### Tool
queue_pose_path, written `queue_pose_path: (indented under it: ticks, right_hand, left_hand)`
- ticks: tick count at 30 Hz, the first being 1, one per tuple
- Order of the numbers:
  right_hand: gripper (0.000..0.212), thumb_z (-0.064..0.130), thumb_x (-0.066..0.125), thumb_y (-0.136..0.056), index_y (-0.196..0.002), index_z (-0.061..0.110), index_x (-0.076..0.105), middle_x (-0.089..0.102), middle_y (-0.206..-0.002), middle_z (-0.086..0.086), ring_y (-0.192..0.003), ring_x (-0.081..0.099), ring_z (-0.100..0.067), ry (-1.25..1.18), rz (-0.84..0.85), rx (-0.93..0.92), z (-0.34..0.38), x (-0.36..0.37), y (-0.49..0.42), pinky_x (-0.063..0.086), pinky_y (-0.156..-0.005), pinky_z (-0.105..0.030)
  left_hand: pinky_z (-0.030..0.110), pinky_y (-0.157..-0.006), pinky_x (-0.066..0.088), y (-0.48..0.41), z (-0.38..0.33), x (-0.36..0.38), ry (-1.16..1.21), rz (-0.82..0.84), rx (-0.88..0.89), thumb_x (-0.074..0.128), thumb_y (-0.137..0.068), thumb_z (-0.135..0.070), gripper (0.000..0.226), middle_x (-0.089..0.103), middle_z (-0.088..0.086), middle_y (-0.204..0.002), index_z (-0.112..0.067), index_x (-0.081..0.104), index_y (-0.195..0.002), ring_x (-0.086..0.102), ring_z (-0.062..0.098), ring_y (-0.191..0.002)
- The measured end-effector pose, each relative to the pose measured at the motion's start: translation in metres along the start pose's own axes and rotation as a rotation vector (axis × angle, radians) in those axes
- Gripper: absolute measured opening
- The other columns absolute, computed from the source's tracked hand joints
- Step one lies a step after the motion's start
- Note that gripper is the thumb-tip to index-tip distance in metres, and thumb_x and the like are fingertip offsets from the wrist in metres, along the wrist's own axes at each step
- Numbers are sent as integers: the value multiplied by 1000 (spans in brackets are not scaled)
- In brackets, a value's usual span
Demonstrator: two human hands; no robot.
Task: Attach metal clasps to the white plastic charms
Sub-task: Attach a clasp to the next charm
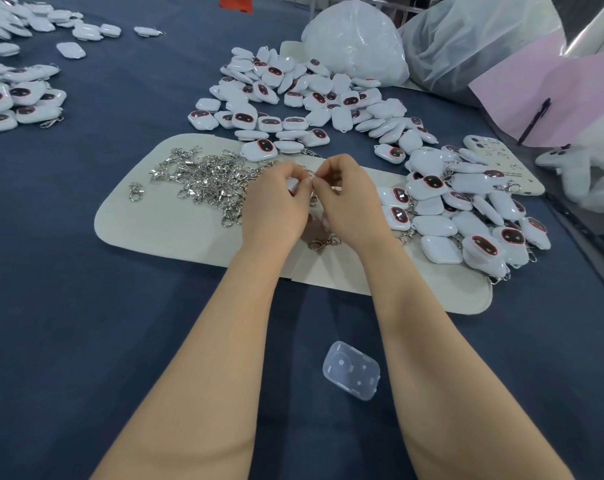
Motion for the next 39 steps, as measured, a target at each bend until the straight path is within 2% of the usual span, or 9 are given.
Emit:
queue_pose_path:
  ticks: [4,7,9,12,15,21,26,30,39]
  right_hand:
    - [10,6,51,-92,-90,16,48,56,-87,5,-84,55,-15,111,18,-37,4,1,0,46,-78,-26]
    - [11,3,50,-90,-91,14,50,58,-95,-4,-91,55,-20,157,11,-69,9,1,0,46,-83,-33]
    - [10,2,50,-89,-93,12,53,58,-95,-4,-91,55,-20,159,2,-86,10,1,0,46,-82,-31]
    - [12,3,53,-89,-90,15,51,56,-86,6,-80,54,-8,62,-26,-65,10,0,-1,44,-73,-15]
    - [12,4,56,-88,-90,16,53,53,-78,16,-72,51,5,-19,-53,-19,7,-1,-2,42,-69,-7]
    - [12,5,57,-88,-90,16,54,53,-78,17,-73,52,7,-50,-99,-47,9,-1,-1,41,-68,-6]
    - [14,4,57,-86,-86,17,54,54,-75,17,-71,52,5,-16,-98,-78,11,-2,0,41,-66,-7]
    - [13,4,58,-87,-86,16,53,53,-75,16,-71,52,2,-7,-104,-85,11,-2,0,40,-66,-7]
    - [11,6,59,-87,-86,16,55,54,-72,16,-68,52,3,22,-82,-71,11,-2,0,40,-66,-8]
  left_hand:
    - [29,-66,42,2,0,-1,-149,-48,18,54,-93,-24,13,62,2,-82,-22,64,-101,62,26,-81]
    - [31,-70,46,3,-1,-1,-175,-41,20,54,-92,-24,13,67,6,-87,-22,63,-102,63,27,-84]
    - [35,-74,50,2,0,0,-136,-22,2,53,-92,-24,10,69,6,-86,-23,62,-98,66,27,-81]
    - [38,-75,54,0,1,0,4,-22,-43,55,-92,-24,7,68,1,-85,-21,61,-92,69,24,-73]
    - [38,-70,56,0,2,-1,135,-48,-87,55,-93,-21,7,62,-10,-79,-24,57,-86,68,12,-56]
    - [40,-70,57,0,1,-1,191,-55,-83,56,-93,-21,10,61,-13,-80,-26,56,-84,68,11,-54]
    - [41,-73,54,1,-1,-1,118,-68,-57,56,-92,-23,5,67,-2,-85,-21,60,-89,69,24,-70]
    - [42,-74,53,2,-3,-1,51,-73,-20,55,-93,-24,11,69,3,-90,-16,62,-95,68,29,-77]
    - [41,-72,53,4,-4,-2,26,-76,-5,54,-93,-25,11,69,4,-89,-17,61,-95,68,29,-74]
Point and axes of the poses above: each hand's wrist, its own y-axis away from the middle knuckle, its own x-axis out of the palm, z = x × y, the point moved 4 cm from there along -y, towards the middle knuckle
